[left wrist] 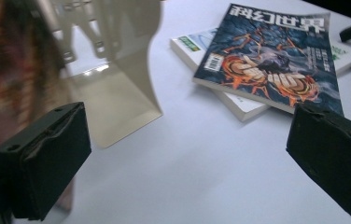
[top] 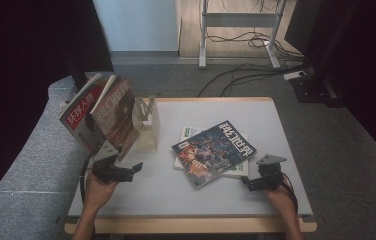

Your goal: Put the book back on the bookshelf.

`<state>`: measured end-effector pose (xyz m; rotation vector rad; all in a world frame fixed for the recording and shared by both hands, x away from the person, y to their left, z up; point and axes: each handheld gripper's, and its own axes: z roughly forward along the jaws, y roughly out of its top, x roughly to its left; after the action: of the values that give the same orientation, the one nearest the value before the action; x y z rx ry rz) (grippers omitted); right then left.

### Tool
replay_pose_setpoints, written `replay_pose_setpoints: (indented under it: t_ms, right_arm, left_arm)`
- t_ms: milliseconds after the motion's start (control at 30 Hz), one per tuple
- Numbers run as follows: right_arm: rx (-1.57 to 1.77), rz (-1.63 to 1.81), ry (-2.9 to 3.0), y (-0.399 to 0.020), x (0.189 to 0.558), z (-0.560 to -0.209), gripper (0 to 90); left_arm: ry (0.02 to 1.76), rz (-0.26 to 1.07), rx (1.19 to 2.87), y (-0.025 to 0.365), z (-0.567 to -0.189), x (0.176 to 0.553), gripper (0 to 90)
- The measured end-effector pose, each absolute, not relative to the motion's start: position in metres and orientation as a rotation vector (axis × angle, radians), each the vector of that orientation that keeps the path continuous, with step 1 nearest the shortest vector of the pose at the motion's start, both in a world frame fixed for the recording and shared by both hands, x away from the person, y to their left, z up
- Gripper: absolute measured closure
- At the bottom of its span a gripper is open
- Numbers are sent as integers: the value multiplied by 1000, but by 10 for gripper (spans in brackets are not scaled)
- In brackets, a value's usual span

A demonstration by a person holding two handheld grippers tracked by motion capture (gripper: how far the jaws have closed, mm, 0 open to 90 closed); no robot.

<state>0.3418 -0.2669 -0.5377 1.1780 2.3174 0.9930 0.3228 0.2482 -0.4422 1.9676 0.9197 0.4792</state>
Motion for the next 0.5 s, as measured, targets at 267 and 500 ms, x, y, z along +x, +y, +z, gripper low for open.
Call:
replay_pose_setpoints:
  t_ms: [267, 500]
  right_arm:
    - [1178, 993, 2317, -267, 342, -538, 0]
    - [1177, 993, 2317, -267, 342, -538, 0]
  left_arm:
    - [875, 438, 2053, 217, -465, 341, 0]
    - [860, 410, 2104, 201, -485, 353, 0]
